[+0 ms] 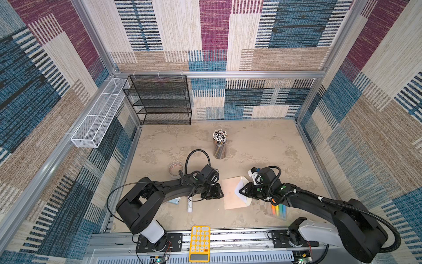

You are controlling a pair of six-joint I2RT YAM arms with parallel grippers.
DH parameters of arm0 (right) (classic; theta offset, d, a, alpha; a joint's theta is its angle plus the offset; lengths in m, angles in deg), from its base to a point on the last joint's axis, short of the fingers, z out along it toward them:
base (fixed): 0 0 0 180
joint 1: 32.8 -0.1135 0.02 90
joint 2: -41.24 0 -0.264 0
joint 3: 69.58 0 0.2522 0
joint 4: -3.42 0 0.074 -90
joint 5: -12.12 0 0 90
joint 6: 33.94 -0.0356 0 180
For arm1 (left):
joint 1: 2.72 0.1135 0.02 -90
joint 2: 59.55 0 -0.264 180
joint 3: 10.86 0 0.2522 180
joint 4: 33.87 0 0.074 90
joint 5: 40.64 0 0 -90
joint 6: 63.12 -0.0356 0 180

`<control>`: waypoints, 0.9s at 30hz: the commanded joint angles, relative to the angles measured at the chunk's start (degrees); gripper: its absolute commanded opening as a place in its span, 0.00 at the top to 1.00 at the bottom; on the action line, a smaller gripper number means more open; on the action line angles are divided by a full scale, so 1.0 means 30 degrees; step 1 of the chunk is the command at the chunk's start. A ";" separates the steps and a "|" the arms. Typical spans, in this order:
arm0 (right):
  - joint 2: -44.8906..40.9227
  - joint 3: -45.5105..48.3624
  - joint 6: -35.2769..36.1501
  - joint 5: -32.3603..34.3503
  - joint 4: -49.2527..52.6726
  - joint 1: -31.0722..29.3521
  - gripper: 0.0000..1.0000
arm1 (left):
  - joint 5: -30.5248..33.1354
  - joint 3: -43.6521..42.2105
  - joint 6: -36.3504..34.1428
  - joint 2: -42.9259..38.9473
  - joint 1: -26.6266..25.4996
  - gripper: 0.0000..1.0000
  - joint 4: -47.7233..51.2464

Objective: Place the letter into the envelope and seal it

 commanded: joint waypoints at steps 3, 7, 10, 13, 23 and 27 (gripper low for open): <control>0.0545 -0.0040 0.0152 0.0632 0.0385 -0.0002 0.73 | 0.0628 -0.0099 0.0397 0.0054 0.0045 0.63 0.1045; 0.0769 0.0019 -0.0001 0.0647 0.0036 -0.0003 0.84 | 0.0580 -0.0312 0.0485 0.0025 0.0037 0.62 0.0808; 0.1114 0.0158 -0.0145 0.0435 -0.0389 0.0012 0.90 | 0.0476 -0.0554 0.0616 0.0109 0.0037 0.63 0.0493; 0.1362 0.0403 -0.0394 0.0184 -0.0944 0.0019 0.93 | 0.0298 -0.0786 0.0736 0.0330 0.0039 0.63 0.0013; 0.1778 0.0631 -0.0618 -0.0430 -0.2030 -0.0003 0.95 | -0.0117 -0.1166 0.0955 0.0976 0.0008 0.64 -0.0832; 0.1840 0.0715 -0.0806 -0.0704 -0.2404 -0.0003 0.95 | -0.0121 -0.1319 0.1025 0.0978 0.0006 0.64 -0.1037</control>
